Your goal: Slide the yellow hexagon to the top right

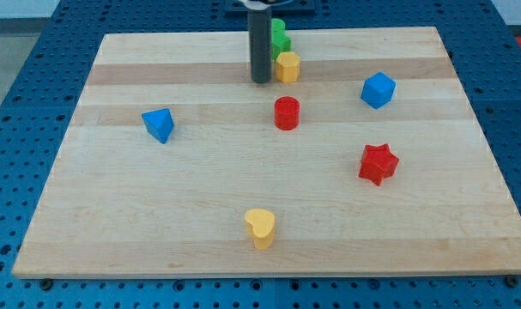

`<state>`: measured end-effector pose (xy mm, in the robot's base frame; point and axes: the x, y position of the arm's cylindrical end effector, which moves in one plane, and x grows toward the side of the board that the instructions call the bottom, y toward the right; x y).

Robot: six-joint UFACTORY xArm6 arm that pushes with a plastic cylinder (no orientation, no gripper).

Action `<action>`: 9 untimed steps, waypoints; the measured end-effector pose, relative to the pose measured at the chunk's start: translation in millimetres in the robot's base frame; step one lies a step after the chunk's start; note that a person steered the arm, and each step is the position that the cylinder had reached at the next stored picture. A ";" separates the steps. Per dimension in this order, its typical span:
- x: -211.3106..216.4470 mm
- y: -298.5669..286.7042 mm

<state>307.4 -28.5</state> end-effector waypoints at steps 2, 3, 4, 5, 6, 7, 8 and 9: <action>-8.1 36.3; -8.1 91.0; -8.1 133.1; -8.1 147.4; -9.0 149.1; -25.6 157.7; -44.8 175.9; -54.8 183.0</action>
<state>252.5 154.5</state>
